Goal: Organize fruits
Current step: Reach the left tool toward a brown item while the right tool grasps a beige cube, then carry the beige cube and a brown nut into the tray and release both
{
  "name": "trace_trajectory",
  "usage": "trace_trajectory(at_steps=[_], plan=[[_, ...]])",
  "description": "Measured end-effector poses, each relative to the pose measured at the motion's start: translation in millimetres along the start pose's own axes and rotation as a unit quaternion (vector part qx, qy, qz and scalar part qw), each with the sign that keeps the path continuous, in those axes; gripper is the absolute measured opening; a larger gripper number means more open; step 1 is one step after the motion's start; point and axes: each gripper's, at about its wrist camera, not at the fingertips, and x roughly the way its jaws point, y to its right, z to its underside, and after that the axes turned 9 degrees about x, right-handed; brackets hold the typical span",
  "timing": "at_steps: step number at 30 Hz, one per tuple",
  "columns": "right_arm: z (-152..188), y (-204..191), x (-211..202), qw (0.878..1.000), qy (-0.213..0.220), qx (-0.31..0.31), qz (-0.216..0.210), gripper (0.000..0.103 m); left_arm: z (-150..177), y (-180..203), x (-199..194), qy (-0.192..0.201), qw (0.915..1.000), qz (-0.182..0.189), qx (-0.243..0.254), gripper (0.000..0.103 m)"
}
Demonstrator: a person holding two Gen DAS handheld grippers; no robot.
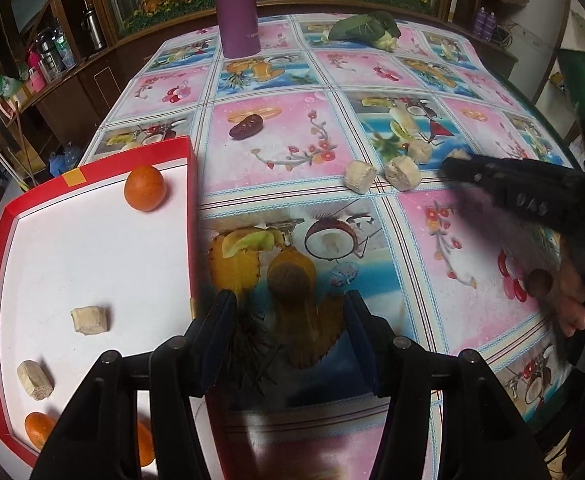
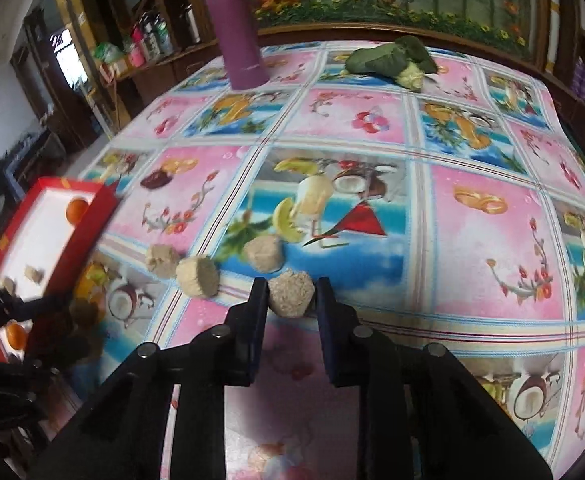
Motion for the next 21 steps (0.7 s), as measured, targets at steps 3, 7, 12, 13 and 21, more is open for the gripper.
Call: trace_trajectory(at_steps=[3,7,12,13,21], plan=[[-6,14,-12,0.999,0.020,0.035,-0.006,0.026,-1,1,5,-0.006,1.0000,0.000,0.000,0.055],[-11,27,-17,0.998,0.023,0.064,-0.016,0.026,-1,0,8,-0.006,0.9999,0.008,-0.007,0.055],[-10,31,-21,0.997,0.024,0.073,-0.020,0.026,-3,0,11,-0.004,0.9998,0.016,-0.013,0.047],[-10,32,-21,0.997,0.025,0.073,-0.022,0.026,-3,0,11,-0.002,0.9998,0.018,-0.013,0.047],[-9,33,-23,0.996,0.027,0.078,-0.023,0.026,-1,-4,10,0.011,0.9996,0.018,-0.018,0.028]])
